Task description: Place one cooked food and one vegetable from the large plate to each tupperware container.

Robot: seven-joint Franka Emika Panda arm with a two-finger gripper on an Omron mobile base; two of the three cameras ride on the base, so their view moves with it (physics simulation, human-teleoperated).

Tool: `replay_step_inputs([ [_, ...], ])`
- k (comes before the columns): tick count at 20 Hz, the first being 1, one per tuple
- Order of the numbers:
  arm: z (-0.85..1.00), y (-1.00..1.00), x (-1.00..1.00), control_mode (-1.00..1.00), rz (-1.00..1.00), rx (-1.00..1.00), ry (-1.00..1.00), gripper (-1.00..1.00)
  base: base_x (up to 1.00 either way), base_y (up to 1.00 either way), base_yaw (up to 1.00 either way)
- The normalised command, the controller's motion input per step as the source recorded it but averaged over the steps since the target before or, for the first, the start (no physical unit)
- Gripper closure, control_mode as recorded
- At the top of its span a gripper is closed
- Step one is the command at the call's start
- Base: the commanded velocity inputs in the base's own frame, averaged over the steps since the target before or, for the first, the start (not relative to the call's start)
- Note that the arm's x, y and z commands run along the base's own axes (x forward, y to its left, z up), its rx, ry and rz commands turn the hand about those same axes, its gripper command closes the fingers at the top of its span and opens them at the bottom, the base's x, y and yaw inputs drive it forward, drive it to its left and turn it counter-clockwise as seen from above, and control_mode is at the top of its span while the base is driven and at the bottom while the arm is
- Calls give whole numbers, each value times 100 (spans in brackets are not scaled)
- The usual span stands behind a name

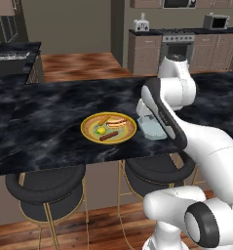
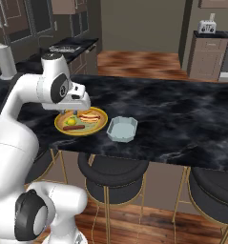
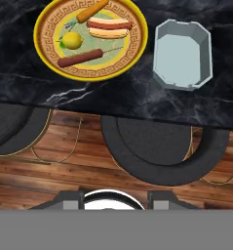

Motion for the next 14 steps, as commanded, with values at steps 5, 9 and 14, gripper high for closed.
replay_step_inputs([
  [5, -10, 15, 16, -100, 0, 0, 2, -100, 0, 0, 0],
  [9, -29, 70, 34, -100, 1, 0, 3, -100, 0, 0, 0],
  [14, -39, 60, 22, -100, 11, 0, 8, -100, 0, 0, 0],
])
